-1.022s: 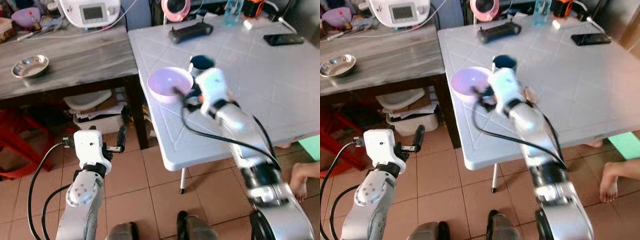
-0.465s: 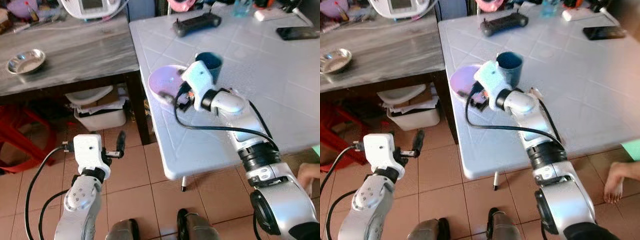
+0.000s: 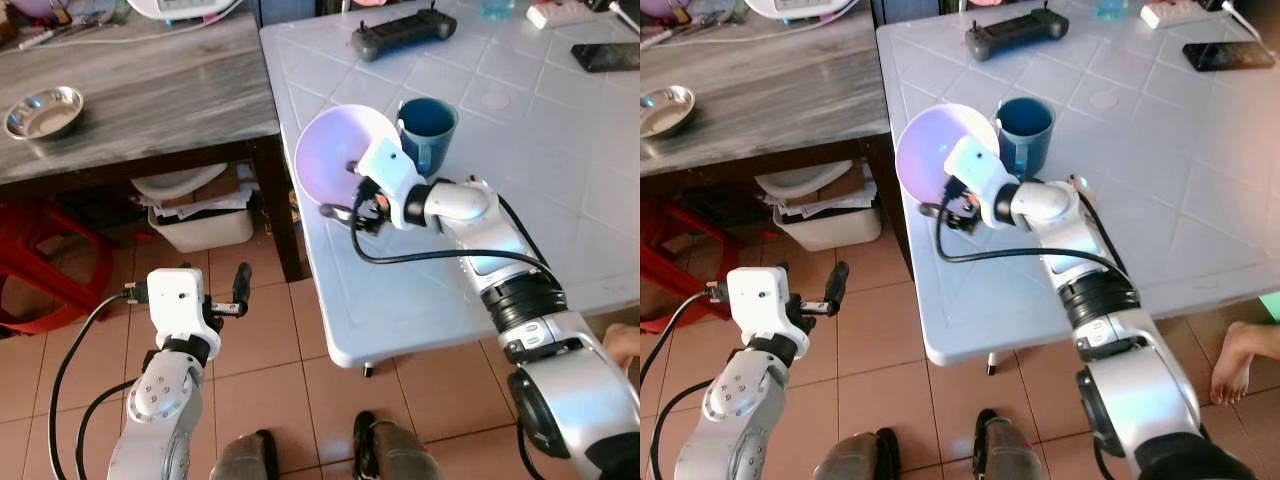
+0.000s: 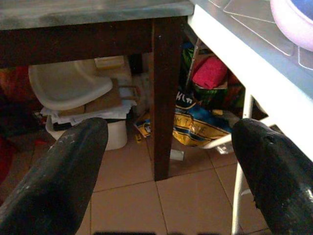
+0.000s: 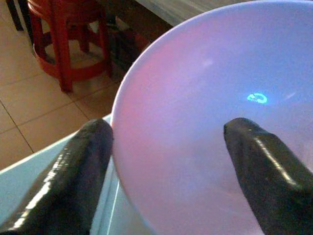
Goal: Setting the table
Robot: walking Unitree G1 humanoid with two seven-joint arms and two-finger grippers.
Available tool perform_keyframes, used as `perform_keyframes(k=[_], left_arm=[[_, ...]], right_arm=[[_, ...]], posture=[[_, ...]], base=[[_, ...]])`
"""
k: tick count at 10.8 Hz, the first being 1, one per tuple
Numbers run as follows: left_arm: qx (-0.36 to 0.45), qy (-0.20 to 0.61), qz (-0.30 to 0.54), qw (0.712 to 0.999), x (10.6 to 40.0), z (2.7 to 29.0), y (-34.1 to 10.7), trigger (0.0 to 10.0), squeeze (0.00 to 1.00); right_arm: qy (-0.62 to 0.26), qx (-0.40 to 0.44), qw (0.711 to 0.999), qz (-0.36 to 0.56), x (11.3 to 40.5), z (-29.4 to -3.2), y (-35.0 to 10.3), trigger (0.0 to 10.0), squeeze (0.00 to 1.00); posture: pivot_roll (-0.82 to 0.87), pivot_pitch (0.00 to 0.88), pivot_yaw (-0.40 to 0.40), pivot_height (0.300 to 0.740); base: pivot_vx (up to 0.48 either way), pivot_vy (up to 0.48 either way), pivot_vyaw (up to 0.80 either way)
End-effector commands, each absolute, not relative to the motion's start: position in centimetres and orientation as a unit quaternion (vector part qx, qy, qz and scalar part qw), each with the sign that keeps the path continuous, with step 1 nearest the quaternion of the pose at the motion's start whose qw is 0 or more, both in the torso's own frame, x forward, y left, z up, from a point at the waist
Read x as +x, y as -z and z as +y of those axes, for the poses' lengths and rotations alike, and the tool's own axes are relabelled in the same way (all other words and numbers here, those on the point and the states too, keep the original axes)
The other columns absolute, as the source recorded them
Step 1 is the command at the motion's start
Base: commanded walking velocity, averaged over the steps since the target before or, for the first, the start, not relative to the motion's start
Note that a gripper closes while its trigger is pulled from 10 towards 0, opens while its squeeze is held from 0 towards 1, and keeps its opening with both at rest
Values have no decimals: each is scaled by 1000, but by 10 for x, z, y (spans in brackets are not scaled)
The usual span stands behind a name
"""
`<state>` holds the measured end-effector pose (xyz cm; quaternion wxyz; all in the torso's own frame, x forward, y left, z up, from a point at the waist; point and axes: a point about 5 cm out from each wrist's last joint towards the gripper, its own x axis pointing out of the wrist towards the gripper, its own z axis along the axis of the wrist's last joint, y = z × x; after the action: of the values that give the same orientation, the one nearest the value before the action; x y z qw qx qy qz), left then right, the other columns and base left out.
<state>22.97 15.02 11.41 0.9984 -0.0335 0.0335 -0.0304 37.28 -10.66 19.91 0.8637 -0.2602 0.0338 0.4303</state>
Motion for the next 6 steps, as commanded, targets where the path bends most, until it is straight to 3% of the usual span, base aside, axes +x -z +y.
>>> perform_keyframes(k=[1,3,4,6], left_arm=[[-28,21,38,999,227,154,-114,10000,0],[-28,18,35,999,228,155,-115,10000,0],[-27,17,33,999,229,155,-116,10000,0],[-28,16,31,999,231,155,-116,10000,0]], right_arm=[[-430,-269,861,37,374,-108,-200,588,0],[-413,-271,869,37,376,-115,-200,1490,0],[-394,-264,880,25,377,-118,-204,10000,0],[-374,-259,891,6,378,-122,-212,10000,0]], posture=[[29,220,61,740],[29,215,61,740],[28,211,62,740],[26,201,63,740]], base=[[0,0,0],[0,0,0],[0,0,0],[0,0,0]])
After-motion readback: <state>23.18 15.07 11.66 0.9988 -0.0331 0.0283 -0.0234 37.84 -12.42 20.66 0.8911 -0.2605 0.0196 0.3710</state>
